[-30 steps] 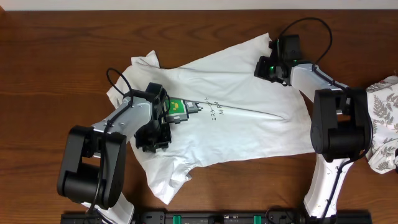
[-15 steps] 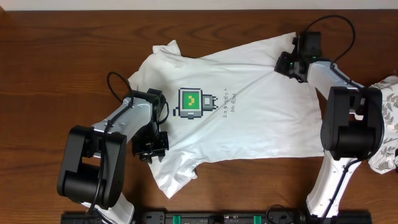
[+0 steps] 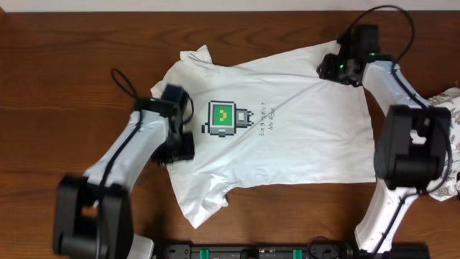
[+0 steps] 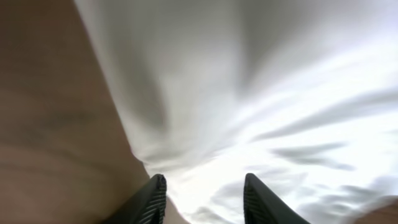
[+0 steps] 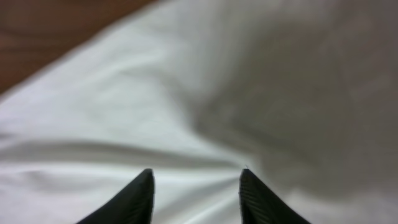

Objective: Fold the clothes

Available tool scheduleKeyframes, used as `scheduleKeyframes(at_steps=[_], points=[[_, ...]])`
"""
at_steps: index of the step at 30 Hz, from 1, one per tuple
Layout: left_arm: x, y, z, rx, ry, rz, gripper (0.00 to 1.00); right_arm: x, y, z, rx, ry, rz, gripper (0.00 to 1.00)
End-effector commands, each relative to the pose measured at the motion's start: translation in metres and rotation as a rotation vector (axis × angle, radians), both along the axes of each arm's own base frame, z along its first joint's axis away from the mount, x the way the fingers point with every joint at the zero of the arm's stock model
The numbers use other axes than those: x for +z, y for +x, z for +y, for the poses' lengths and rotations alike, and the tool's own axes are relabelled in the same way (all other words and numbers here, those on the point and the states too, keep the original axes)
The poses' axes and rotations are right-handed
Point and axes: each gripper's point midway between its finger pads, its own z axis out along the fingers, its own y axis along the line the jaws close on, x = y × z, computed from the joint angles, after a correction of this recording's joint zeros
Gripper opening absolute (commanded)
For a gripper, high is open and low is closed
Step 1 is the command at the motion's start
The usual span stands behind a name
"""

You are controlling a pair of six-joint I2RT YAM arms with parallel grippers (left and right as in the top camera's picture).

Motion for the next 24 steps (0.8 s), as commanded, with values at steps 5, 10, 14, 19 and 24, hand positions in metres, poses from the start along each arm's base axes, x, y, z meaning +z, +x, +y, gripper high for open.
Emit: scheduleKeyframes(at_steps=[5,10,14,19,24], points=[[0.072,0.061,-0.012,0.003,-0.079,-0.388,0.63,0.102,-0.011,0.016,0.046,0.021,-0.141,0.51],[0.069,0.056,-0.012,-0.002,-0.081,-0.365,0.63,0.087,-0.039,0.023,0.068,0.021,-0.01,0.52],[0.075,0.07,-0.015,-0.063,-0.082,-0.433,0.64,0.08,-0.053,0.03,0.168,-0.013,0.022,0.54],[0.095,0.113,-0.025,-0.088,-0.111,-0.625,0.72,0.082,-0.055,0.042,0.239,0.002,0.006,0.56],[0.1,0.151,-0.034,-0.085,-0.136,-0.75,0.73,0.084,-0.052,0.051,0.254,0.001,-0.012,0.56]])
